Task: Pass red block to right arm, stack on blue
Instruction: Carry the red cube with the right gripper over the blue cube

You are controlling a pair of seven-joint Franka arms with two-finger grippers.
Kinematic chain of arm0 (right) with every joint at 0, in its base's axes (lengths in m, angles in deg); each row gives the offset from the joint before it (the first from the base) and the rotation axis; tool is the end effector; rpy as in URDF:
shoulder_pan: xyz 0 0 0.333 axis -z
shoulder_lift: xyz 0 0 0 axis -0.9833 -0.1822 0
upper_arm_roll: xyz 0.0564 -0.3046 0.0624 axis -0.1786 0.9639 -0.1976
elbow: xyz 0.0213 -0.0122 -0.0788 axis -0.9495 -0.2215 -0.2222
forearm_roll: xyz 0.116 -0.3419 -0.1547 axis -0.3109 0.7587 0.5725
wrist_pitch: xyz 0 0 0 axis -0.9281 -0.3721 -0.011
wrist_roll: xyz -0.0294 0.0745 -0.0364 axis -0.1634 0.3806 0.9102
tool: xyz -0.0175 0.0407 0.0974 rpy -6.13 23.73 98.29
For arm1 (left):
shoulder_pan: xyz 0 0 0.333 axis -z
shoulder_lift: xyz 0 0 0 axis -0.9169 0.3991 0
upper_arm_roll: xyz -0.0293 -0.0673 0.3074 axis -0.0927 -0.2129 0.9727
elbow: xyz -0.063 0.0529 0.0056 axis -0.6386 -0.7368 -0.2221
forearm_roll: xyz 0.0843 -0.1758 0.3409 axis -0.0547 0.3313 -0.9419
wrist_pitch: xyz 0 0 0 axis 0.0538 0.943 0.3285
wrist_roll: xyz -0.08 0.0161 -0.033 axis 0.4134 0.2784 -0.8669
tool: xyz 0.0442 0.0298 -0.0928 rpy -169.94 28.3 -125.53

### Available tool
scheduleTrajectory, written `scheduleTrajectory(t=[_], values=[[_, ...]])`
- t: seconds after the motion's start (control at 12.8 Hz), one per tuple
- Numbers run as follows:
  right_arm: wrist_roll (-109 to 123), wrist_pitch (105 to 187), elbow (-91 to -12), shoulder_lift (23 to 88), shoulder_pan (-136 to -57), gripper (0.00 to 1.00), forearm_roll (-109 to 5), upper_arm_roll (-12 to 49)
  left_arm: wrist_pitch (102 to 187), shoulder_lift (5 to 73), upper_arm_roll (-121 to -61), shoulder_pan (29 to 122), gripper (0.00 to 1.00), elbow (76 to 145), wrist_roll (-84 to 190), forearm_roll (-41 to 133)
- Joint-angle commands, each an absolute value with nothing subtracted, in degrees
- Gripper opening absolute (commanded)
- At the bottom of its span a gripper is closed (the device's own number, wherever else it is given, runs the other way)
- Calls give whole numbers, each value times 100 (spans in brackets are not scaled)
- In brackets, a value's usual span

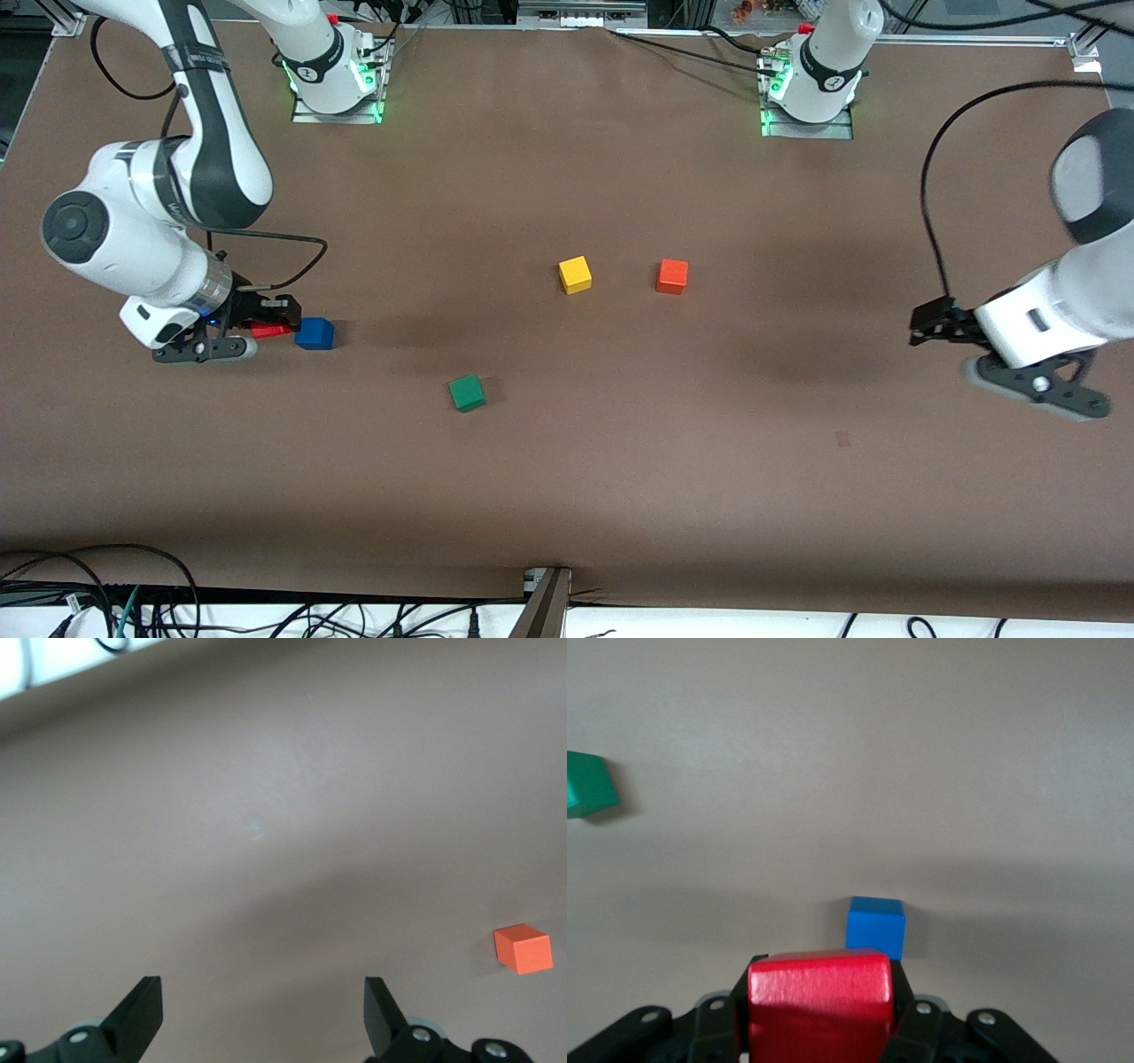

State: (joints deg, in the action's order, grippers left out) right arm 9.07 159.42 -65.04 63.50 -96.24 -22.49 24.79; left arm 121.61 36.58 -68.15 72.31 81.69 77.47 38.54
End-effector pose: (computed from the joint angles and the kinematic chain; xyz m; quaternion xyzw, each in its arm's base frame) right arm 0.6029 0.0618 0.3441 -0.9990 -0.0339 -0.0120 0.0256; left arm 0.6764 -0.0260 0.5416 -0.9856 0.1691 -0.0020 0.0008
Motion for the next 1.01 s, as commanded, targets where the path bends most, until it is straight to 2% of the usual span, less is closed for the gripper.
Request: scheduleTrajectory(t=[0.0, 0.23, 0.47, 0.7, 0.94], values=[[967, 17216, -7896, 6910, -9611, 0, -2119, 2444, 12006, 3067, -6840, 7237, 100, 8489, 7617, 3658], [976, 17983, -8347, 6850, -9611, 0, -2119, 2444, 11594, 2653, -6857, 7202, 100, 8797, 6399, 3658], [976, 18398, -8401, 6657, -9611, 0, -2128, 2444, 11575, 2056, -6883, 7114, 100, 9595, 6236, 3781], [1002, 18670, -8401, 6455, -9602, 0, -2155, 2444, 11566, 1853, -6884, 7096, 100, 9931, 6201, 3947], [1002, 18995, -8384, 6200, -9602, 0, -2172, 2444, 11531, 1879, -6884, 7034, 100, 9932, 6201, 3957]])
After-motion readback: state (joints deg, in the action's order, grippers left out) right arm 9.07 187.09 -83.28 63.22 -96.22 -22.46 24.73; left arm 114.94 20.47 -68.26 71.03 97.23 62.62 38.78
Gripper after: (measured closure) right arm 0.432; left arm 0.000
